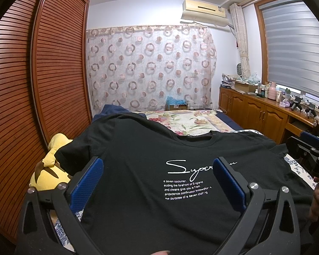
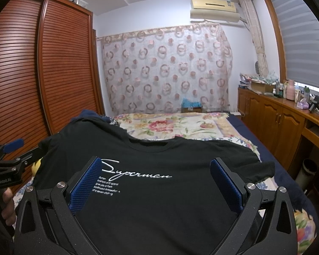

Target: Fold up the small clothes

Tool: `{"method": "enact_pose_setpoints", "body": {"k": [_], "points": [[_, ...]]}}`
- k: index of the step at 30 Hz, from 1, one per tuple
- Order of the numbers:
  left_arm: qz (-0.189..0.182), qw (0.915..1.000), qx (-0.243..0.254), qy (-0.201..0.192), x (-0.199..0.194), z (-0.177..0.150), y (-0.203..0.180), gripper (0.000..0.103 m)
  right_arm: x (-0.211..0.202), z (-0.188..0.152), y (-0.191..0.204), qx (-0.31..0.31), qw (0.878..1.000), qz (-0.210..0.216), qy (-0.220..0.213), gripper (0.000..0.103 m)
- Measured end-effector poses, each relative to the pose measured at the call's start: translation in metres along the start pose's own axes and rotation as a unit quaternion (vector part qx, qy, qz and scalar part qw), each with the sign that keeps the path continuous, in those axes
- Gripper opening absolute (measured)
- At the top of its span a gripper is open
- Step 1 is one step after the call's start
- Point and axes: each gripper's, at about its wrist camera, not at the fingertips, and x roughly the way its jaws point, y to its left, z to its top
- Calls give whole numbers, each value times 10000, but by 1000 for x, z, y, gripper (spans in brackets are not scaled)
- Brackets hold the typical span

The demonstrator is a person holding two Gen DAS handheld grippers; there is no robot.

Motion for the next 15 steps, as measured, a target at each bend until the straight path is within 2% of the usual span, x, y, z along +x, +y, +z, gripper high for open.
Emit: {"method": "enact_pose_setpoints", "body": {"k": [15], "points": [[-17, 10000, -3, 23, -2, 3, -3, 103, 0, 0, 1, 4, 10000, 2, 4, 103]]}}
